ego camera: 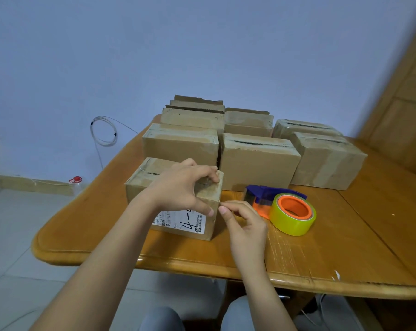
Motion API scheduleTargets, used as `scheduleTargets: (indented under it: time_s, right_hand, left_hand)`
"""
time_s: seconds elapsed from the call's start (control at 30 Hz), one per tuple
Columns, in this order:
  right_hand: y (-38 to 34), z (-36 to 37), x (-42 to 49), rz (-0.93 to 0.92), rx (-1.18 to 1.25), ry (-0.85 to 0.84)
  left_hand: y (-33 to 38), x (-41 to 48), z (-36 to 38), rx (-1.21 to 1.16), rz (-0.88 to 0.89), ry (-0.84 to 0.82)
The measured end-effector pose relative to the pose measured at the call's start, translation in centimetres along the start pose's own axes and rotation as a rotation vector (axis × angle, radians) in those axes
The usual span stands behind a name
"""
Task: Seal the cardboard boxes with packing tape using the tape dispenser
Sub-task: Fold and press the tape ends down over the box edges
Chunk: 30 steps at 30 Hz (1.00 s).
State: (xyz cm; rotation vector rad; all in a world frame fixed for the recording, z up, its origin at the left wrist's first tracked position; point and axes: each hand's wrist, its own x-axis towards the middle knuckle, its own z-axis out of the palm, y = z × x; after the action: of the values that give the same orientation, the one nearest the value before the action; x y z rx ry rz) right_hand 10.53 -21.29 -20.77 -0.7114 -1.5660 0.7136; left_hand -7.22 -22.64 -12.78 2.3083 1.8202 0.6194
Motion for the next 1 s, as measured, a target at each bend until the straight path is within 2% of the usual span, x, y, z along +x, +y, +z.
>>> scheduleTargets:
  time_s: [0.2,0.3,0.4,0.57,0.63,0.73,0.77,0.87,1.0]
  right_hand:
    - [-0.3,-0.3,1.2,0.083,0.060,-0.052]
    - [-0.2,-0.4,2.1,0.161,0.089,-0.024]
    - [-0.8,-0.3,4.2,0.232,0.164,-0.092]
    - [-1.7,-0.5,6.2,0.124,0.260,-0.129]
    - [-1.3,-1.6,5.8,0.106,0.232,-0.257]
    - [-0.6,-2.5,5.2,0.035,0.013,-0.537]
    - [-0.4,-2.5,5.2,0.005,-0.051,-0.581]
    - [-0.3,-2.4,5.8,-0.083,-0.148,-0.573]
    - [-0.3,-1.8,7.1,-0.104,-0.134,-0.547]
  left_hand:
    - [-0.1,0.1,0.0,0.001,-0.013,-0.013]
    - [-0.2,0.1,0.1,-0.007,-0.028,-0.022]
    - [-0.3,0.2,0.2,-0.022,-0.055,-0.031]
    - [0.0,0.1,0.0,-0.056,-0.061,-0.036]
    - [0.0,0.1,0.0,-0.075,-0.060,-0.031]
    - [0.0,0.2,-0.1,-0.090,-0.046,-0.037]
    - [0.0,0.2,-0.1,-0.090,-0.043,-0.039]
    - [0.0,0.2,0.0,-0.106,-0.041,-0.038]
    - [0.2,0.0,-0.1,-0.093,-0.029,-0.026]
